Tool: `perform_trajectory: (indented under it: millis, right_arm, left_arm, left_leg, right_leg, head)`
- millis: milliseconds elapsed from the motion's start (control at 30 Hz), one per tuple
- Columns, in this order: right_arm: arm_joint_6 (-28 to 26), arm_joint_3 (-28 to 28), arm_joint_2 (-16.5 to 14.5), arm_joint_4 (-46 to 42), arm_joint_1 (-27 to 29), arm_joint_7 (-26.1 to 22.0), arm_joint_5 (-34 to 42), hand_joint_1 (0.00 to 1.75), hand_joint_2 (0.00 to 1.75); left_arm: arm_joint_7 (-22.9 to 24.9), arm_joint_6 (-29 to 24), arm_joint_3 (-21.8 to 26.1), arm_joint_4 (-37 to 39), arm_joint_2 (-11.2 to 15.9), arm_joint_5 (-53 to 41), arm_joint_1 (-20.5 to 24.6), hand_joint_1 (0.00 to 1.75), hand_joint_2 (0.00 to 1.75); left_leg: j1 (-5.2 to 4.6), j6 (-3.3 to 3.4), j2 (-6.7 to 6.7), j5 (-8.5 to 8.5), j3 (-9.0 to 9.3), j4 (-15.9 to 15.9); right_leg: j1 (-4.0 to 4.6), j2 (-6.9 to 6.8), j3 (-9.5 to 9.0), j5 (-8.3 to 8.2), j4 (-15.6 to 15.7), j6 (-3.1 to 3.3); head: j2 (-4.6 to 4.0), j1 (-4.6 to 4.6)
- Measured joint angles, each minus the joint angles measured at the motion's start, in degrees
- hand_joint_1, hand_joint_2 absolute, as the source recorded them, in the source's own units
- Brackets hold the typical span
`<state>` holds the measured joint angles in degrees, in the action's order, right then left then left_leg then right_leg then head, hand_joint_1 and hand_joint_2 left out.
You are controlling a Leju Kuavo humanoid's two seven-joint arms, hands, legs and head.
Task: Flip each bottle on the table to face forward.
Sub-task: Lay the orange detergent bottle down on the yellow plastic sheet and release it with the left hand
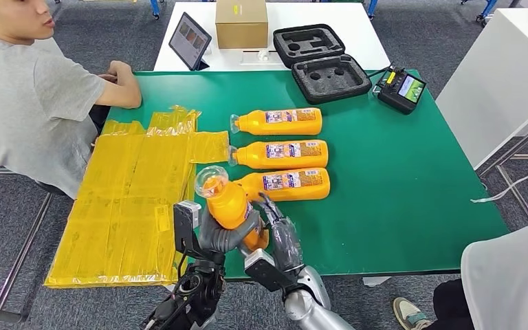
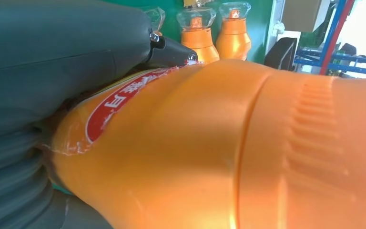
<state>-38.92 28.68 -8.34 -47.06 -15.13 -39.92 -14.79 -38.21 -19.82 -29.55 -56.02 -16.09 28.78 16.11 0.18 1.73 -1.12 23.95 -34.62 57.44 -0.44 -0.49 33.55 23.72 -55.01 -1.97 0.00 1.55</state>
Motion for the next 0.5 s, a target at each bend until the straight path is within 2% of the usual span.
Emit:
perform_trajectory:
  millis: [267, 500]
  right_arm:
    - [-0.03, 0.99, 0.10, 0.21, -0.24, -0.02, 1.40, 0.00, 1.75]
    - [1.79, 2.17, 0.27, -1.63, 0.99, -0.09, 3.28, 0.00, 1.75]
  left_arm:
    - [-0.44, -1.00, 0.03, -0.10, 0.29, -0.29, 0.00, 1.75, 1.75]
    - [-1.77, -9.69, 1.88, -4.30, 2.04, -8.67, -0.28, 1.75, 1.75]
  left_leg:
    - [0.00, 0.00, 0.00, 0.00, 0.00, 0.00]
    - [0.01, -0.01, 0.00, -0.01, -0.01, 0.00]
  right_leg:
    - [0.00, 0.00, 0.00, 0.00, 0.00, 0.00]
    - [0.01, 0.00, 0.01, 0.00, -0.02, 0.00]
  head:
    - [0.00, 0.01]
    - [0.00, 0.01]
